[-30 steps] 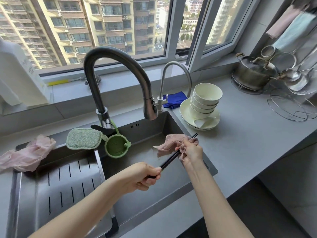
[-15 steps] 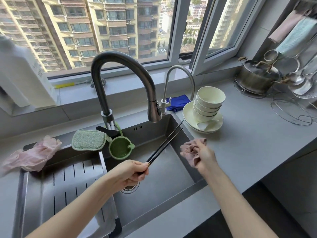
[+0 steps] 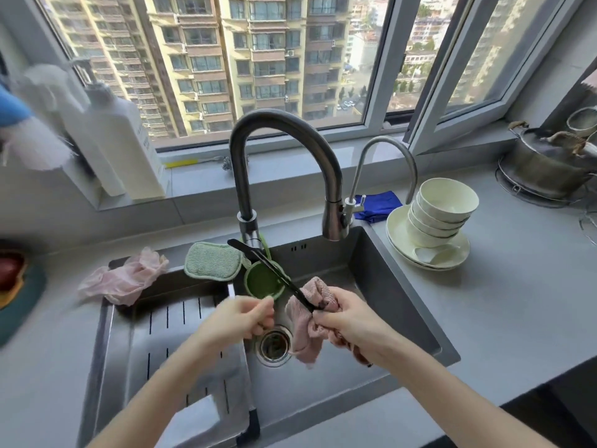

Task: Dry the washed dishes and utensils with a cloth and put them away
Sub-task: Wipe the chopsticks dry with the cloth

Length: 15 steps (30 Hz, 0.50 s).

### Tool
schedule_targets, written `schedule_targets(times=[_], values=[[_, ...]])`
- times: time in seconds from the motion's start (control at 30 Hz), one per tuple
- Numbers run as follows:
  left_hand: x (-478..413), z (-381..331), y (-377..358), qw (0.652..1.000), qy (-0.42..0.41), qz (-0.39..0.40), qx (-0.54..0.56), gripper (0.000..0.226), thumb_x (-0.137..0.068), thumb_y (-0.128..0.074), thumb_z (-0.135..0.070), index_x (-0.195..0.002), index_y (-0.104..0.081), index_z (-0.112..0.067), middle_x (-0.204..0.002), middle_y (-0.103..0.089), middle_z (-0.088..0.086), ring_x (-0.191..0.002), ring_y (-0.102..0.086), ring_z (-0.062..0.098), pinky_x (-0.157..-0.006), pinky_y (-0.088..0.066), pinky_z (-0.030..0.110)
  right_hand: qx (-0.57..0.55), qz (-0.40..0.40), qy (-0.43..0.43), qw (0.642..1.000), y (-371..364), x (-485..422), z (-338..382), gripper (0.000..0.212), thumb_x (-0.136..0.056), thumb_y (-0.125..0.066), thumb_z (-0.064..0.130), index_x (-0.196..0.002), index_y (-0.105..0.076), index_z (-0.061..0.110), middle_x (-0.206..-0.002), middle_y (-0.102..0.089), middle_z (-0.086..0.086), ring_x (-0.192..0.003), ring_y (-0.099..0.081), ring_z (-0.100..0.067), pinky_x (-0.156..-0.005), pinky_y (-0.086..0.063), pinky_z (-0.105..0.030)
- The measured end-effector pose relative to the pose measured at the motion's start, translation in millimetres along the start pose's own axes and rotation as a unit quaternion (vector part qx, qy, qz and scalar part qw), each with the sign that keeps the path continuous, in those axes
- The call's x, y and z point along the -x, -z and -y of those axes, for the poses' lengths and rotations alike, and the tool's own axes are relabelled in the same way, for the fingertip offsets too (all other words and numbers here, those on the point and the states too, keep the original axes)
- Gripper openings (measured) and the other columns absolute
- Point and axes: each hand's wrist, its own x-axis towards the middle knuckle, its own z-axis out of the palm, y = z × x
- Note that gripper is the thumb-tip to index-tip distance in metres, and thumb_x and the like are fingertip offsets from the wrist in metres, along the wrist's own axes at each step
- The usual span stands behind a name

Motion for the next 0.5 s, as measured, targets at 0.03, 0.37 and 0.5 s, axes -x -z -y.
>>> schedule_targets(times=[0.03,0.37,0.5], values=[[-2.6,-2.3,6.0,0.998,-0.029,-0.032,0.052,0.023,-0.097,-0.047,-0.032,-0.097,-0.065,-0.018,-0.093,-0.071,-0.004,-0.082,-0.064,0.008,-0.069,-0.049,0.016,0.022,0.027,0.002,0.999,-3.7,2.5,6.7,0.018,-0.088,-0.050,-0.009,-0.096,-0.058,0.004,-0.059,-0.056,0.003,-0.043,-0.047,-0.003,-0.041,-0.033,-0.017],[-1.1,-13.6,26.1,0.871,-0.044,-0.213,0.440,0.011,-0.088,-0.062,-0.014,-0.080,-0.065,-0.007,-0.063,-0.072,0.002,-0.061,-0.069,0.011,-0.069,-0.053,0.026,0.074,0.129,0.034,0.988,-25.6,-9.1,39.0,0.011,-0.092,-0.054,0.001,-0.085,-0.057,0.010,-0.062,-0.055,-0.004,-0.047,-0.048,-0.010,-0.042,-0.037,-0.020],[1.8,-12.8,42.2,0.874,-0.054,-0.180,0.447,0.006,-0.085,-0.064,-0.014,-0.084,-0.064,-0.009,-0.070,-0.073,0.002,-0.067,-0.070,0.013,-0.068,-0.057,0.026,0.064,0.143,0.025,0.987,-32.0,-19.3,42.8,0.009,-0.094,-0.052,0.001,-0.089,-0.056,0.007,-0.058,-0.057,0.002,-0.047,-0.050,-0.008,-0.043,-0.038,-0.020]])
